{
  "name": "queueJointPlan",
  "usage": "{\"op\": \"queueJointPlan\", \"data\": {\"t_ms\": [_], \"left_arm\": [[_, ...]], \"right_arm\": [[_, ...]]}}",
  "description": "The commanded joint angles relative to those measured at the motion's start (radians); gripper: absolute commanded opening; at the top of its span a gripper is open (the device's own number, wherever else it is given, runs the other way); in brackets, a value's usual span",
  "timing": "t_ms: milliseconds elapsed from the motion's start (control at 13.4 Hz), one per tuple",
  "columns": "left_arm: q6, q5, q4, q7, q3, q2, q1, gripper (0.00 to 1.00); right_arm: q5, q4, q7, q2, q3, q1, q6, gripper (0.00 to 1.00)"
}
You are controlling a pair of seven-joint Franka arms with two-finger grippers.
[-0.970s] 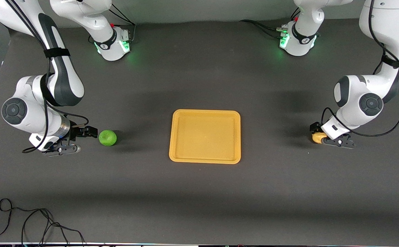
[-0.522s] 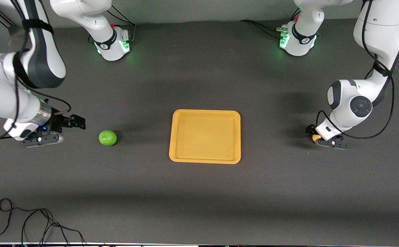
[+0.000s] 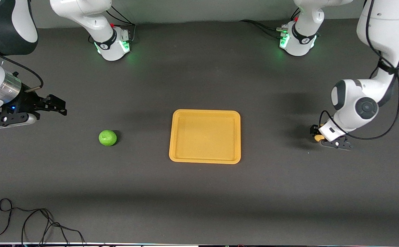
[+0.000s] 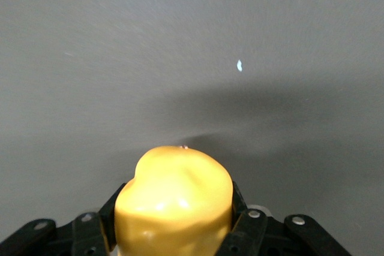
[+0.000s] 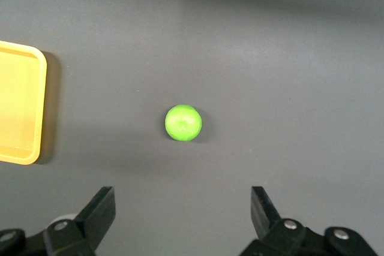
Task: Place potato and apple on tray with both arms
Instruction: 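Carry the potato with the left gripper over the yellow tray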
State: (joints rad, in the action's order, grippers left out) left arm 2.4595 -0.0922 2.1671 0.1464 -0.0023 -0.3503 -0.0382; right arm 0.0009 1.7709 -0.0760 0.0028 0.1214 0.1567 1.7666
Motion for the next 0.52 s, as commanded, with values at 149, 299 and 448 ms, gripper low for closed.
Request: {"op": "queueJointPlan", "data": {"t_ms": [149,299,448], "left_arm": [[-0.449,0.008,-0.329,-0.094,-0.022,0.05,0.03,0.13],[-0.51,0.008,-0.398,-0.251,-0.059,0.044,0.092,0.13],[-0.513,0.008,-0.444,-0.46,-0.119,0.033,0.161,0.13]], "right_arm": [[-0.013,-0.016,0.009,0.077,-0.003,0.006,0.062,1.0],[-0.019,-0.024,0.011,0.085,-0.008,0.015,0.071,1.0],[-0.021,-0.019,0.013,0.077,-0.005,0.035,0.065,1.0]]}}
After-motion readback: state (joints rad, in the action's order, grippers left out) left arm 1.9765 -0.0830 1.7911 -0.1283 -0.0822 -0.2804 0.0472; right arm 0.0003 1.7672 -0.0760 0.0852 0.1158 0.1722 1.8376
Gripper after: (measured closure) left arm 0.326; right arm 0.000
